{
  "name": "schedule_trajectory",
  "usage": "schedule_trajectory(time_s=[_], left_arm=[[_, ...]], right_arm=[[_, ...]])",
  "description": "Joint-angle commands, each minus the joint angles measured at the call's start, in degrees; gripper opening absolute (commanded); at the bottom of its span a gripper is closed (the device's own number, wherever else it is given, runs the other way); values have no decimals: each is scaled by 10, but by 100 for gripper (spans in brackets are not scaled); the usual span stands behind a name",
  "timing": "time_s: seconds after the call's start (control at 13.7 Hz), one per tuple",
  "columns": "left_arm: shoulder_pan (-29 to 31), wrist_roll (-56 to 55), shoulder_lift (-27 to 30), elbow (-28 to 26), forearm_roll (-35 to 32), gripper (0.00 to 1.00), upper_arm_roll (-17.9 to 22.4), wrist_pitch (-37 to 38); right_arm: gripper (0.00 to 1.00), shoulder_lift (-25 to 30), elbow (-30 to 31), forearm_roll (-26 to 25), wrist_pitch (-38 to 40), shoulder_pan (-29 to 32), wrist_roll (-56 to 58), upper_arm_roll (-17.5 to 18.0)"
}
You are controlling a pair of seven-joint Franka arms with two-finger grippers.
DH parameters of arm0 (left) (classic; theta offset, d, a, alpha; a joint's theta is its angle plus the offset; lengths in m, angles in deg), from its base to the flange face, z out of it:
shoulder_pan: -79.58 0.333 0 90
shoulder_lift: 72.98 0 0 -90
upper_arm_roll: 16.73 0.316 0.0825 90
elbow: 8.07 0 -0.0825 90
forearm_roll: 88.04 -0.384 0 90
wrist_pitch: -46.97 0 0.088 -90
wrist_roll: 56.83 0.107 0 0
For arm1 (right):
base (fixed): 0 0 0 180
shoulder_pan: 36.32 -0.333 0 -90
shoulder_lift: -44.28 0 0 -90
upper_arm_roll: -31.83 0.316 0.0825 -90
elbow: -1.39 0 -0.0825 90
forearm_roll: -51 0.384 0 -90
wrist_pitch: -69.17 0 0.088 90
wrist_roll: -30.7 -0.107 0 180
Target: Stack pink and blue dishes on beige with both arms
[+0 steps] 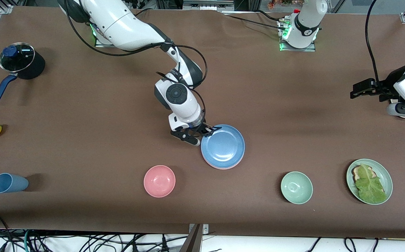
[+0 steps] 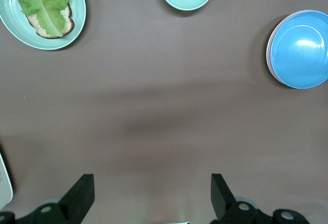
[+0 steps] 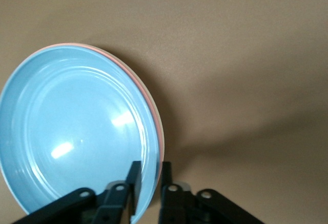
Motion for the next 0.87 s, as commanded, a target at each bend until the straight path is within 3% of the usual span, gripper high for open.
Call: schedule_trajectory(time_s=[0.0, 0.22, 0.44, 0.8], left_arm=[[4, -4, 7, 4, -14, 100, -4, -9], [7, -5, 4, 3, -17, 100, 9, -14], [8, -7, 24, 13, -12, 100, 9, -5], [3, -70, 31, 39, -11, 100, -5, 43]], right_arm=[[72, -5, -18, -13, 2, -5, -10, -6], [94, 7, -18, -14, 36, -3, -4, -14], [98, 33, -20, -28, 95, 6, 29, -26], [100, 108, -15, -23, 213, 71, 197, -31]])
